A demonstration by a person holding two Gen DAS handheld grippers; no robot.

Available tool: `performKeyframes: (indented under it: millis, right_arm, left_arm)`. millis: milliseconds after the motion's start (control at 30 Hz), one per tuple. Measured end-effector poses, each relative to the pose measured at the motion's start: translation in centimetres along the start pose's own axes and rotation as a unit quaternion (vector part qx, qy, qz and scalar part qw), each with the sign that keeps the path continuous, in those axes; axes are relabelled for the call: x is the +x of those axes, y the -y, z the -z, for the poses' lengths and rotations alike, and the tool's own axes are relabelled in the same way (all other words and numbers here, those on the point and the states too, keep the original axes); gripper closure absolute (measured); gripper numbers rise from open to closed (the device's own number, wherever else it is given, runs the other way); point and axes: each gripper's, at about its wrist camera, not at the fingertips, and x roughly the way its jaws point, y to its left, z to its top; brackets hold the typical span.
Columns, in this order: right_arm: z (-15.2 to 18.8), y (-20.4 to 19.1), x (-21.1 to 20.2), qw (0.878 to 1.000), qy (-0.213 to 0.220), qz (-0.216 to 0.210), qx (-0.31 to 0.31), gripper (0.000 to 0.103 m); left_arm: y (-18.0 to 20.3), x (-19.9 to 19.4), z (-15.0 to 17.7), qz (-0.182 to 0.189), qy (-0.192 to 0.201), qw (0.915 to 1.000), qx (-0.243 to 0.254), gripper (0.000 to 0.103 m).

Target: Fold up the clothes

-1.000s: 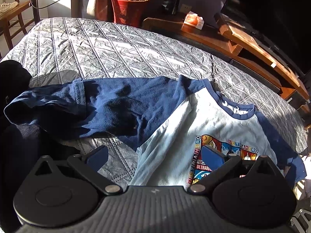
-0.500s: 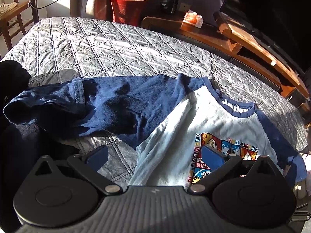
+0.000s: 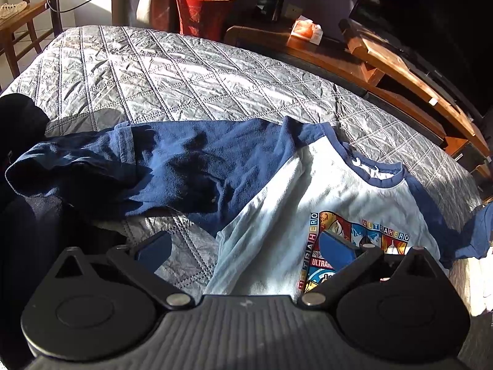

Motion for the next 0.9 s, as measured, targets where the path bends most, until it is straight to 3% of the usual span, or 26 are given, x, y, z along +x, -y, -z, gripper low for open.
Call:
performKeyframes:
  millis: [133,200,333,500,633,733,900]
  right_arm:
    - [1.3,4.9,-0.8,0.987,0.051,0.052,0.143,0.098]
    - [1.7,5.9,-1.3,0.980,0.074,0.070,0.169,0.098]
    - [1.4,5.9,-1.8,0.972,0.100,0.059,0.205,0.098]
    - [0.1,3.6,-4.7,0.964,0.157,0.015,0.213,0.098]
    - [1.5,4.0,-7.4,0.950,0.185,0.011,0.251,0.098]
    - [4.5,5.6,-9.3,0.937,0.183,0.021,0.296,0.098]
    - [12.1,6.2,-12.5,0.917,0.127,0.008,0.377,0.098]
  left_arm:
    - [0.1,0.0,0.0,0.000,0.001,1.0000,0.002,0.001]
    - [0.2,0.0,0.0,-0.001,0.001,1.0000,0.003,0.001]
    - [0.4,0.0,0.1,-0.002,0.002,1.0000,0.006,0.001]
    - [0.7,0.3,0.3,-0.003,-0.002,0.9999,0.014,0.001]
    - [0.7,0.2,0.3,-0.001,-0.001,0.9999,0.013,0.001]
    - [0.6,0.1,0.3,0.001,0.000,0.9999,0.013,0.001]
    - [0.7,-0.1,0.3,0.004,0.001,0.9999,0.013,0.001]
